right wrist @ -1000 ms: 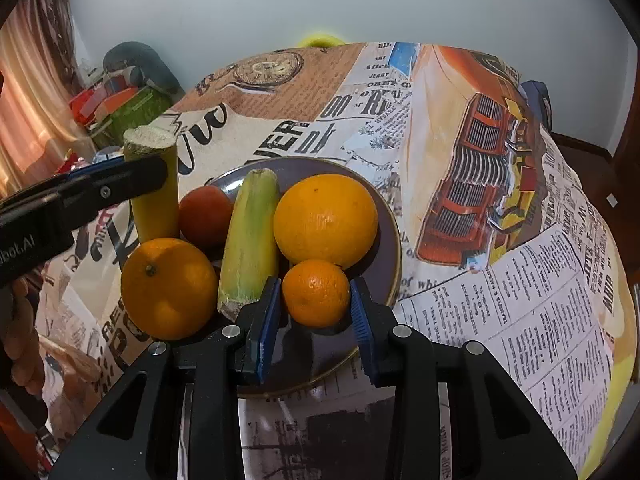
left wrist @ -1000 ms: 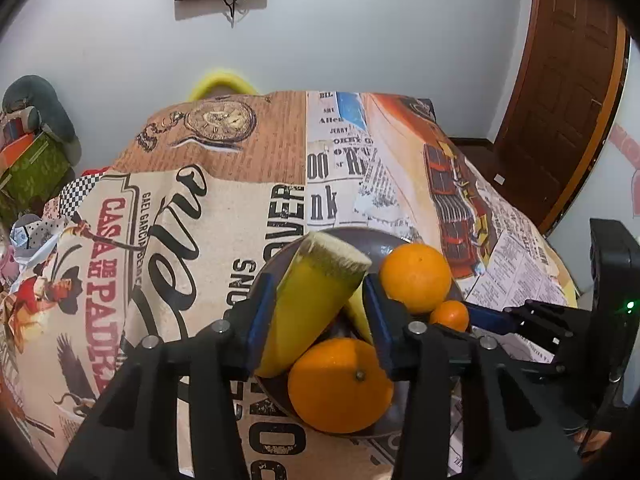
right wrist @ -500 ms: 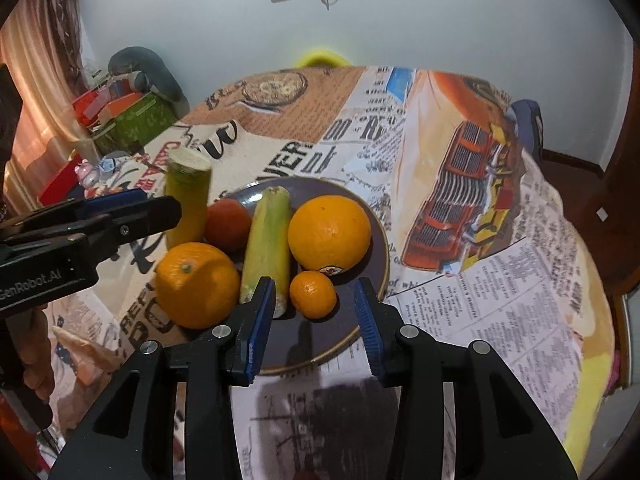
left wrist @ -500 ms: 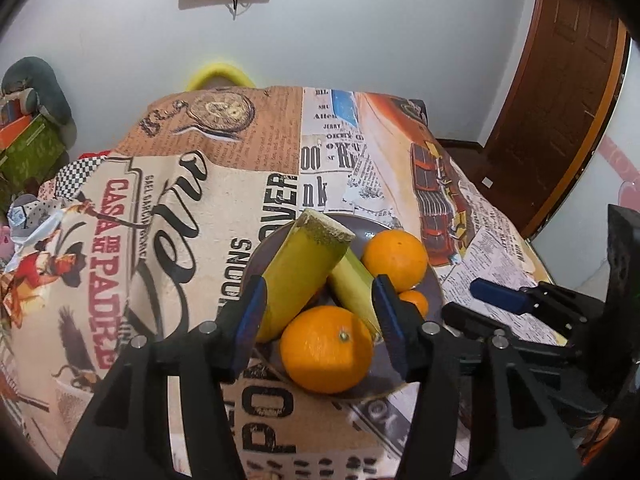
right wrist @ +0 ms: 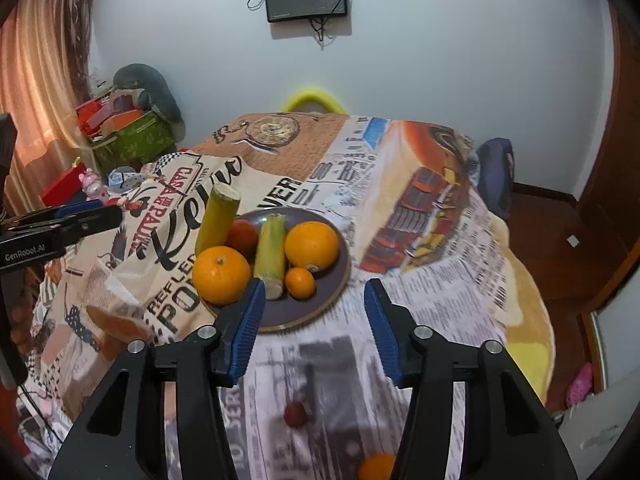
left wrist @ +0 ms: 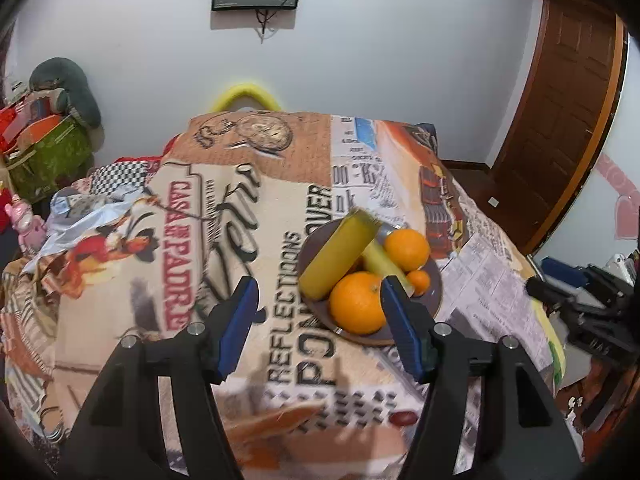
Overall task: Organize fruits
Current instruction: 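Open both tools and pull them back from the plate, then grasp the peeled pomelo segment with the left tool while the right tool grasps a red date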
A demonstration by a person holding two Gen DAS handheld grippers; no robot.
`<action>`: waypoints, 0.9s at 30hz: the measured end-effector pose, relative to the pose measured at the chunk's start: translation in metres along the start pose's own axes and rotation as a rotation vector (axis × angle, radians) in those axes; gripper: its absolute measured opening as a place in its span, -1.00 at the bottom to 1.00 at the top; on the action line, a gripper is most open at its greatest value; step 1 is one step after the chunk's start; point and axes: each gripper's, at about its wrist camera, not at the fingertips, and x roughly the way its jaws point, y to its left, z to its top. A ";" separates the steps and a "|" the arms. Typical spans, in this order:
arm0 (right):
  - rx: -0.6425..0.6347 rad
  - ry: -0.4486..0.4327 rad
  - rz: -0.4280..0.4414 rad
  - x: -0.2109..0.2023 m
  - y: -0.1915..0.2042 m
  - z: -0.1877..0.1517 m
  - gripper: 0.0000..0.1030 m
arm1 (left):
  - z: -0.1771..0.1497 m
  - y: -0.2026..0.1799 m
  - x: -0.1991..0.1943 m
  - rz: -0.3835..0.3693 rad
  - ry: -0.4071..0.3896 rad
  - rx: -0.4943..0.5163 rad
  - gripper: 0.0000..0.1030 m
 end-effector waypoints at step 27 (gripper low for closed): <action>0.063 0.234 0.033 0.032 0.004 -0.078 -0.02 | -0.114 0.060 0.043 0.033 0.225 -0.091 0.65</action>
